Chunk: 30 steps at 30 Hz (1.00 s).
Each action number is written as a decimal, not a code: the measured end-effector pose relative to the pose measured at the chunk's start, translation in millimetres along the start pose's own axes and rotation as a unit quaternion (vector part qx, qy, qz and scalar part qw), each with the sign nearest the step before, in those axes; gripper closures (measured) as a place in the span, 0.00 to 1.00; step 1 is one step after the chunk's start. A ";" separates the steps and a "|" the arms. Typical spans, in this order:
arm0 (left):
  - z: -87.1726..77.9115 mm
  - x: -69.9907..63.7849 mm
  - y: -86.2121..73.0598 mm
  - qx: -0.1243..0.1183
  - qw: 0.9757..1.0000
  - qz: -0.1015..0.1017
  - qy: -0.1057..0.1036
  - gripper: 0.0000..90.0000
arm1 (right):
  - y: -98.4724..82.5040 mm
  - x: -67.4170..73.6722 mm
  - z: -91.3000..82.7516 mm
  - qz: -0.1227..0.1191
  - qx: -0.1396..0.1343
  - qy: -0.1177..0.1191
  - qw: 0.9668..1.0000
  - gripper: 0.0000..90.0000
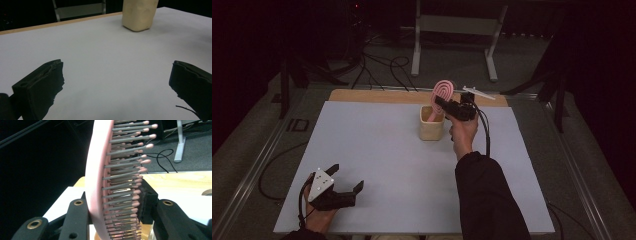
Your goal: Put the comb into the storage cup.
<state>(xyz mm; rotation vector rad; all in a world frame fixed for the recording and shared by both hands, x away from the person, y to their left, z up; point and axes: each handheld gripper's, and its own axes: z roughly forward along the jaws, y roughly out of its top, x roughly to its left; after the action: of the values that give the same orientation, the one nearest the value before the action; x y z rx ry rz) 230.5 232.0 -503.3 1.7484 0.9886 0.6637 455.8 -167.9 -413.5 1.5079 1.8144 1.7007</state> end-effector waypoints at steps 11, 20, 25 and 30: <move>0.2 0.0 -0.1 0.000 1.000 0.000 0.000 0.00 | -6.0 0.0 3.5 -0.003 0.009 -0.002 1.000 0.68; 0.5 0.0 -0.3 0.000 1.000 0.000 0.000 0.00 | -8.6 0.2 5.7 -0.003 0.015 -0.002 1.000 0.67; 0.6 -0.1 -0.4 0.002 1.000 0.001 0.000 0.00 | -10.9 -1.7 6.6 0.000 0.017 -0.002 1.000 0.67; 0.6 0.2 -0.5 0.002 1.000 0.000 0.001 0.00 | -12.9 -3.0 8.0 0.001 0.022 -0.003 1.000 0.67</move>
<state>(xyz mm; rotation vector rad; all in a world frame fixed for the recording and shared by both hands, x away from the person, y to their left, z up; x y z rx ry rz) 230.9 232.0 -504.0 1.7526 0.9916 0.6642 456.6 -162.8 -428.1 1.5293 1.8599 1.6664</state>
